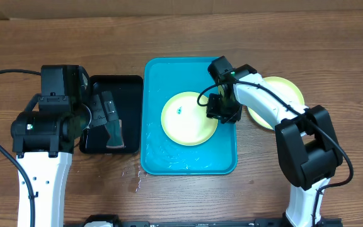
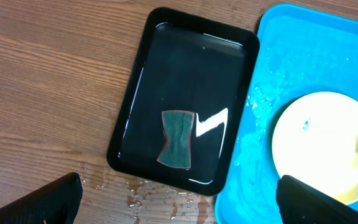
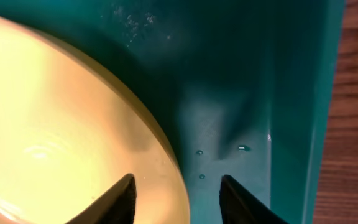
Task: Clean dirty plates on tray and stack at the side
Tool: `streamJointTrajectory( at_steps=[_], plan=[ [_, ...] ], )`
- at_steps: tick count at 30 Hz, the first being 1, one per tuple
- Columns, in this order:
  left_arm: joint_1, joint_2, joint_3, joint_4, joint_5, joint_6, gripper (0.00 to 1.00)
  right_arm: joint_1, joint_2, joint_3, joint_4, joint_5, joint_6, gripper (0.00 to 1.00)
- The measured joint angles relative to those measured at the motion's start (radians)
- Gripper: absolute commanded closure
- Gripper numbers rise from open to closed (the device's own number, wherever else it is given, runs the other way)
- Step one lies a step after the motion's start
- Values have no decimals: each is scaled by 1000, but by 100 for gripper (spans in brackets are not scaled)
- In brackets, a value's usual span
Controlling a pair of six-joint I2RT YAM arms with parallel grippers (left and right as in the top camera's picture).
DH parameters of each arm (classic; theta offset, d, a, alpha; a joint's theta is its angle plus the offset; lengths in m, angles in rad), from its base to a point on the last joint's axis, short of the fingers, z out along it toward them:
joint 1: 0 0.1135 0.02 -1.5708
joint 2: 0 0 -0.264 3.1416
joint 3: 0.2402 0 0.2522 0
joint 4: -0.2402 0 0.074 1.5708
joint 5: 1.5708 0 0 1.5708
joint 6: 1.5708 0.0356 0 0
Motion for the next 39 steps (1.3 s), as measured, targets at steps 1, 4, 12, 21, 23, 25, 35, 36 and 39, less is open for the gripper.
streamJointTrajectory(
  at_steps=[1, 4, 12, 21, 23, 25, 35, 36, 39],
  plan=[
    [0, 0, 0, 0, 0, 0, 0, 3, 0, -4, 2, 0, 7, 71],
    [0, 0, 0, 0, 0, 0, 0, 19, 0, -16, 2, 5, 22, 83],
    [0, 0, 0, 0, 0, 0, 0, 40, 0, -23, 42, 26, 33, 96],
    [0, 0, 0, 0, 0, 0, 0, 40, -2, -24, 78, 33, -7, 60],
    [0, 0, 0, 0, 0, 0, 0, 40, -2, -24, 72, 30, -17, 61],
    [0, 0, 0, 0, 0, 0, 0, 40, -2, -24, 58, 8, -18, 65],
    [0, 0, 0, 0, 0, 0, 0, 40, -2, -24, 24, -76, 37, 93],
    [0, 0, 0, 0, 0, 0, 0, 40, -2, -24, 25, -75, 45, 94],
    [0, 0, 0, 0, 0, 0, 0, 40, -2, -24, 27, -74, 64, 94]
  ],
)
